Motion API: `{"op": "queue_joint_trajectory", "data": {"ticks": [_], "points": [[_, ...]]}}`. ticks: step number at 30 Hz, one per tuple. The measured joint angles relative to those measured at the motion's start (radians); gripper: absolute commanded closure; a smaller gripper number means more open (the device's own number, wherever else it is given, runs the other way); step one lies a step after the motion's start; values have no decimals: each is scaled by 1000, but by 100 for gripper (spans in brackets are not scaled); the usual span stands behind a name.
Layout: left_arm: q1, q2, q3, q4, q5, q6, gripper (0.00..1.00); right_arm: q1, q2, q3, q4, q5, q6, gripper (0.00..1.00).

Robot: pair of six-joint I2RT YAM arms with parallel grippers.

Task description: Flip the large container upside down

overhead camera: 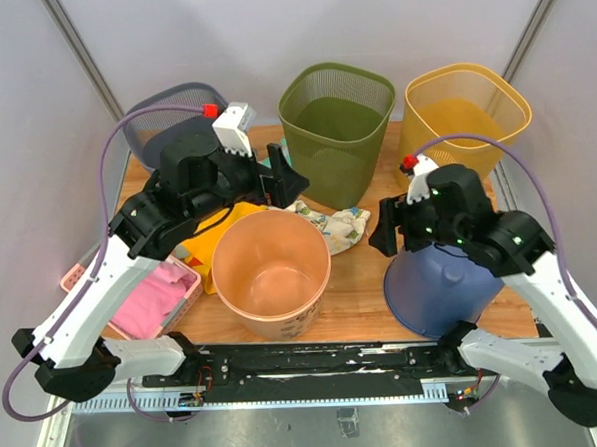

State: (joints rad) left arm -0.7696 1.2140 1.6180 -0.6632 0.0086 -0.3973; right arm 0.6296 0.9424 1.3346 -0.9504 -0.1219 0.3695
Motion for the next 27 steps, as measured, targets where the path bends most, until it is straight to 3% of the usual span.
{"op": "queue_joint_trajectory", "data": {"ticks": [9, 16, 19, 27], "points": [[0, -67, -104, -35, -52, -11, 1, 27, 71, -61, -111, 401, 52, 19], [-12, -42, -118, -36, -18, -11, 1, -160, 27, -82, -230, 621, 56, 20], [-75, -31, -117, -37, -42, -11, 1, -179, 5, -80, -227, 607, 44, 20], [-352, 93, -17, -148, -222, -39, 1, -181, -85, -83, 26, 288, 5, 20]]}}
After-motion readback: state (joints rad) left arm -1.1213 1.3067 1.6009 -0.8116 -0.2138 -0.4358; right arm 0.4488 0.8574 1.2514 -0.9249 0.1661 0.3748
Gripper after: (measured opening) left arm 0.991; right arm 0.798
